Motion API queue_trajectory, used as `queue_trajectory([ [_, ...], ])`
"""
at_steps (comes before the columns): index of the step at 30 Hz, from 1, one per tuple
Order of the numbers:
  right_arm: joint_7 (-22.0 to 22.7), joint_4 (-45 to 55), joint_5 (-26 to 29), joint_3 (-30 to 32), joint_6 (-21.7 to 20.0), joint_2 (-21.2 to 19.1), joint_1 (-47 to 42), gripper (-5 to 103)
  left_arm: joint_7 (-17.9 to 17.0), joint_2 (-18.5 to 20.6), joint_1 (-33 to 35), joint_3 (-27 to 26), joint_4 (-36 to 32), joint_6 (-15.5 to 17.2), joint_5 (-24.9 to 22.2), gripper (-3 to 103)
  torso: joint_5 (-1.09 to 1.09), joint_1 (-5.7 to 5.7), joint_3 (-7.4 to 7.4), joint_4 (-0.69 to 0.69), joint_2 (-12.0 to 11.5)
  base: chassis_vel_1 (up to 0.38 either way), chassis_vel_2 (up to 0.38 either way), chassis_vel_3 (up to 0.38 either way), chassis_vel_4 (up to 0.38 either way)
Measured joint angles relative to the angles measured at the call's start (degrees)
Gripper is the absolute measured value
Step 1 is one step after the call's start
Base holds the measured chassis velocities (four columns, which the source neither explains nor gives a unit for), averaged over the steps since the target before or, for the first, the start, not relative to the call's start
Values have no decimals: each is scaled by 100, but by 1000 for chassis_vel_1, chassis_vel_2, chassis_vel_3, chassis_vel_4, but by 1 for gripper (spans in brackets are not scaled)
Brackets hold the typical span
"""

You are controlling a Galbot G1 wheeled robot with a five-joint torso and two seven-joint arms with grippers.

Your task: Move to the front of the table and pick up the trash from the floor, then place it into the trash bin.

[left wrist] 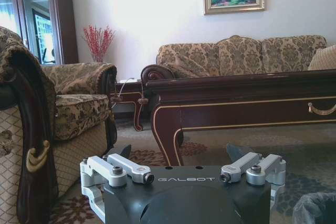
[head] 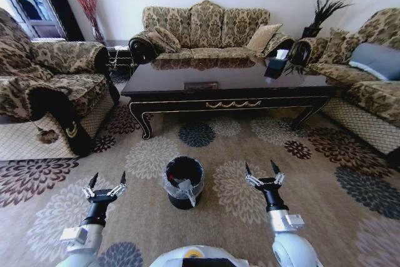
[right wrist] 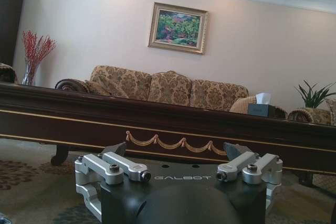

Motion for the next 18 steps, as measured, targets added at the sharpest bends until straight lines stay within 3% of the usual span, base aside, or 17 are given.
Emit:
queue_trajectory([
  [18, -2, 1, -2, 1, 6, 1, 1, 100, -10, 5, -9, 8, 3, 18, -1, 100, 0, 0, 0, 0, 0, 0, 0, 0, 0],
])
